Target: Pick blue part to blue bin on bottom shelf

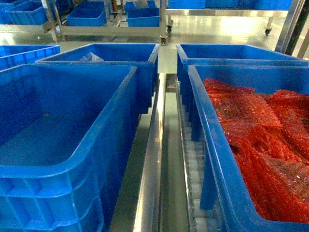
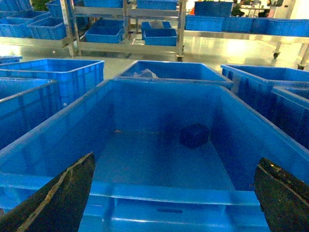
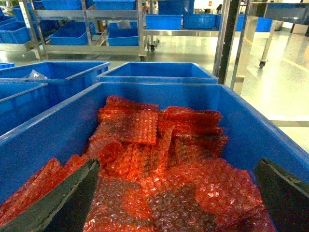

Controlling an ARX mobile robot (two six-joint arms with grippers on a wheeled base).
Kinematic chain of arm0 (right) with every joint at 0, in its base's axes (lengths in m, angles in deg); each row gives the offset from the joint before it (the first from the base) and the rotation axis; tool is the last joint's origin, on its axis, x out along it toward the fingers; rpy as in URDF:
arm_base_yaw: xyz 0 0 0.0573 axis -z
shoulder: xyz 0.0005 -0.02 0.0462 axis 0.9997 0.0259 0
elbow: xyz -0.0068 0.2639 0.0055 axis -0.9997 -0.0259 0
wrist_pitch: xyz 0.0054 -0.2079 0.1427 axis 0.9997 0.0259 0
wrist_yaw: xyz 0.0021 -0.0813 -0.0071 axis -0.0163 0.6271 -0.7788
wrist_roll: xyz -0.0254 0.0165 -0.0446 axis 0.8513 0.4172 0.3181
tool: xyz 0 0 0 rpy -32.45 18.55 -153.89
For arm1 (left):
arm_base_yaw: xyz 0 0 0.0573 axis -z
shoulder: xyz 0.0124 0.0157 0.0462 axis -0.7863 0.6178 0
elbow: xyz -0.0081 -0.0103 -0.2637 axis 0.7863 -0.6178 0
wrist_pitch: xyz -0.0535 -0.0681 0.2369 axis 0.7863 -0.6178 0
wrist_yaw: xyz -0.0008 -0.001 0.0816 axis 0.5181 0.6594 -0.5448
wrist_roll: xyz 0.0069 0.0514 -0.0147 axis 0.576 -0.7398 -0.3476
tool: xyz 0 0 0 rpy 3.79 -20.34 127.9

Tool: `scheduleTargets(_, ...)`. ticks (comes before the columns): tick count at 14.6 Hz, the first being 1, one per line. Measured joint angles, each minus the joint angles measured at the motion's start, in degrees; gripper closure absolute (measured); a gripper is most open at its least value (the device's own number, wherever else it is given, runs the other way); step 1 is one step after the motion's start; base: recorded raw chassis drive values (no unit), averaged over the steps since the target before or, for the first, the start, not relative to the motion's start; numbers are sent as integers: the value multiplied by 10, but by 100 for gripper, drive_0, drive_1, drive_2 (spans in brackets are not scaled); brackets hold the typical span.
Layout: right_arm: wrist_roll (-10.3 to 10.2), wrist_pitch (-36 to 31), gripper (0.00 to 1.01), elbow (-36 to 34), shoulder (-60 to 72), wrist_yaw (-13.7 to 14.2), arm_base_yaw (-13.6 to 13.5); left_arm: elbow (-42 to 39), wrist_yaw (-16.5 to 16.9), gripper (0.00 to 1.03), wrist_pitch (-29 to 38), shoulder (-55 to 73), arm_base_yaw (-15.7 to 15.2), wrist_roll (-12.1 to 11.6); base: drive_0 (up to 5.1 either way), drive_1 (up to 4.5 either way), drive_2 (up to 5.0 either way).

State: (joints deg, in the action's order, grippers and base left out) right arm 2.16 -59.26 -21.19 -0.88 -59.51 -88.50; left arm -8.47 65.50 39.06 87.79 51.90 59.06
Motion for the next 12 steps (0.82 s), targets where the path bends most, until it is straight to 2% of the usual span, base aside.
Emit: scheduleTargets(12, 0, 0, 3, 0, 0, 0, 0, 0, 0, 5, 0, 0, 0, 0, 0, 0, 0)
